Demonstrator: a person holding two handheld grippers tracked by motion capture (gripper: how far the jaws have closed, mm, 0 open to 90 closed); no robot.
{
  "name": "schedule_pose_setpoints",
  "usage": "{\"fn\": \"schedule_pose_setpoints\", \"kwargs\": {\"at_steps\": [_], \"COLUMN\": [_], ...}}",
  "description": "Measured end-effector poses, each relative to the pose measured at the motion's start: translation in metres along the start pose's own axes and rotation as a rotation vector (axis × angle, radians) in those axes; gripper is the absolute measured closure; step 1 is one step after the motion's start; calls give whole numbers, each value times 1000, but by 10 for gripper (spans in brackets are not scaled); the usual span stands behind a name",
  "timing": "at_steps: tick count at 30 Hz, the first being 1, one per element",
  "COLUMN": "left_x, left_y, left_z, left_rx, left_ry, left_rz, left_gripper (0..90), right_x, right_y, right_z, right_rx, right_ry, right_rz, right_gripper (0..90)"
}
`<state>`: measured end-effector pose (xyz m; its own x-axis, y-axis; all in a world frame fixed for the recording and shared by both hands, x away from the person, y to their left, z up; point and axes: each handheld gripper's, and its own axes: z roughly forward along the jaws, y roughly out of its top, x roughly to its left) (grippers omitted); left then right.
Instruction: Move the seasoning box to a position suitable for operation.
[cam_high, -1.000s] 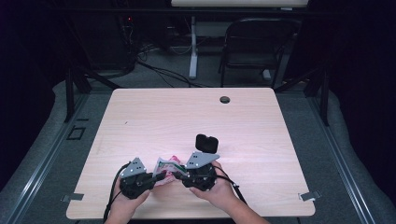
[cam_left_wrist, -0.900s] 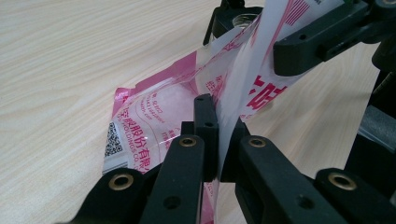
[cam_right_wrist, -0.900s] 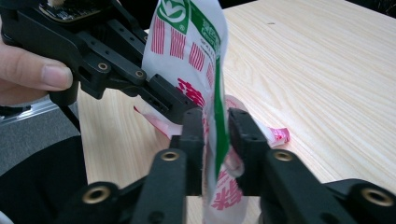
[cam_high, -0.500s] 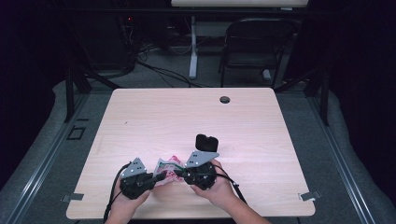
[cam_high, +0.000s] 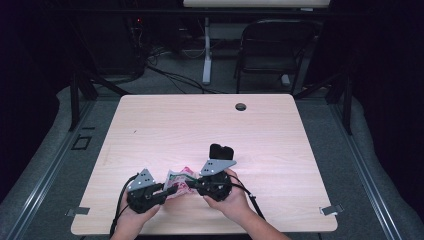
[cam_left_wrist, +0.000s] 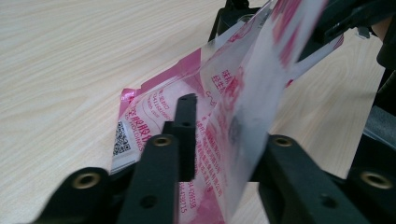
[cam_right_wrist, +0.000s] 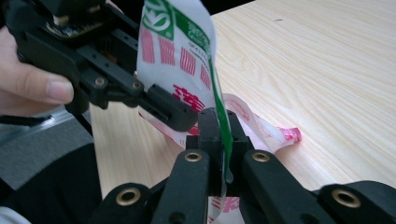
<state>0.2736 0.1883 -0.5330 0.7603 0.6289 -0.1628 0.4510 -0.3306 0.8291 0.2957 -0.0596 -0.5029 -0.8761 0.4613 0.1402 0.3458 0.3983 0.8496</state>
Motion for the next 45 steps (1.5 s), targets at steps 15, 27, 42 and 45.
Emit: {"fn": "schedule_pose_setpoints", "kwargs": {"at_steps": [15,27,42,45], "left_x": [19,23,27,29], "left_y": [-17,-24,-30,-31], "left_z": [1,7,20,22], "left_rx": [14,-10,-21,-17], "left_ry": [14,20,-21,-32], "left_rz": [-41,-12,35,30], "left_gripper": [491,418,320,310], "right_x": [-7,-2,-2,-3], "right_y": [18,21,25,25], "right_z": [13,9,1,1], "right_rx": [-30,-72,-102,-104], "right_ry": [49,45,46,45], "right_rz": [16,-34,-52,-53], "right_gripper": [900,900,900,900]}}
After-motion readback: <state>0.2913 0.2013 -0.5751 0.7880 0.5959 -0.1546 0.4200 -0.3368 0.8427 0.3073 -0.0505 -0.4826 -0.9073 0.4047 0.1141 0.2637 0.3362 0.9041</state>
